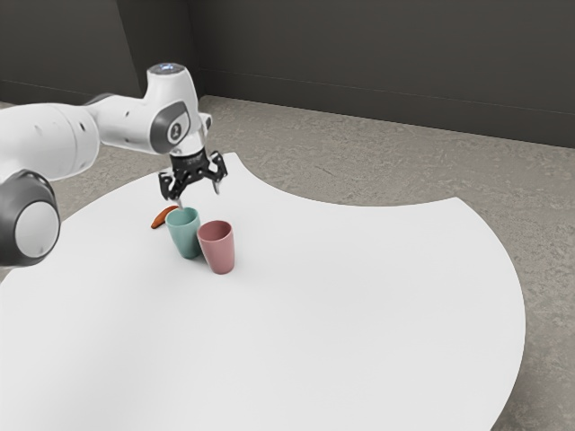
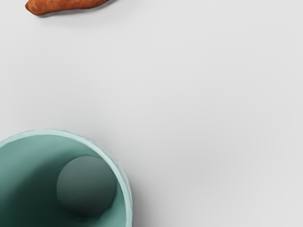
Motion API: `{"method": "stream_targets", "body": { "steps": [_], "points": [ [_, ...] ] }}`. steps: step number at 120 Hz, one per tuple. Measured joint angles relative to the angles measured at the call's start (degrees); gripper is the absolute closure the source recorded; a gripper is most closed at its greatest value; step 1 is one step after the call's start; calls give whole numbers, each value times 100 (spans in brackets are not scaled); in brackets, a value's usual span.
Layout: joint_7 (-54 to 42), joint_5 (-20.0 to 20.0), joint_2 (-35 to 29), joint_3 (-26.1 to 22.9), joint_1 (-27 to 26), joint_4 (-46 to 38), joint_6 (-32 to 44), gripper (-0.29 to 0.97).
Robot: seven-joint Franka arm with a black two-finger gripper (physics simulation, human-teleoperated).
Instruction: Place the left cup onto the right cup
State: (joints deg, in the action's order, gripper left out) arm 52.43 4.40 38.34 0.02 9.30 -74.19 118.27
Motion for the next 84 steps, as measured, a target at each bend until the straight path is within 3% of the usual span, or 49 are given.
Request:
{"method": "stream_targets", "body": {
  "steps": [66,84],
  "points": [
    [224,-26,345,16,77,-2,166,0],
    [260,-22,386,16,80,-2,179,8]
  ]
}}
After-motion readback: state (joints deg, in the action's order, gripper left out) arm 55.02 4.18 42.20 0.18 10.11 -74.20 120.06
